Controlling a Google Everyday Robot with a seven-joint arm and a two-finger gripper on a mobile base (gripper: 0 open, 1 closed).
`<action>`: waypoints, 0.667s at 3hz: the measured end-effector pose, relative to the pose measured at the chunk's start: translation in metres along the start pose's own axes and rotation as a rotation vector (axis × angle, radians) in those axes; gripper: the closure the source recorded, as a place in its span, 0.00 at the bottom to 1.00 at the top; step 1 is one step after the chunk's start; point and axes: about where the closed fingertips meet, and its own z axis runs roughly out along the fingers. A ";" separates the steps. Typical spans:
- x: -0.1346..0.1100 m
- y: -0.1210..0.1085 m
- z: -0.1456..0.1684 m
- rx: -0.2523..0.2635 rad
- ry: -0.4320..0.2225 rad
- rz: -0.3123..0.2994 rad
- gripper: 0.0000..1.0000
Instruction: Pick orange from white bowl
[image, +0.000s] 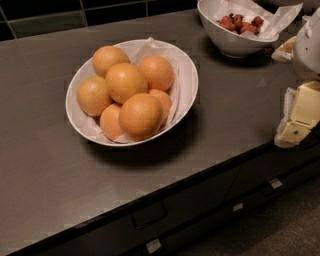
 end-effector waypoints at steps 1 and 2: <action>0.000 0.000 0.000 0.001 0.000 -0.001 0.00; -0.005 -0.002 -0.002 0.010 -0.003 -0.013 0.00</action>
Offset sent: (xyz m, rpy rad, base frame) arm 0.0065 0.0118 0.0036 -0.0107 -0.0137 0.0341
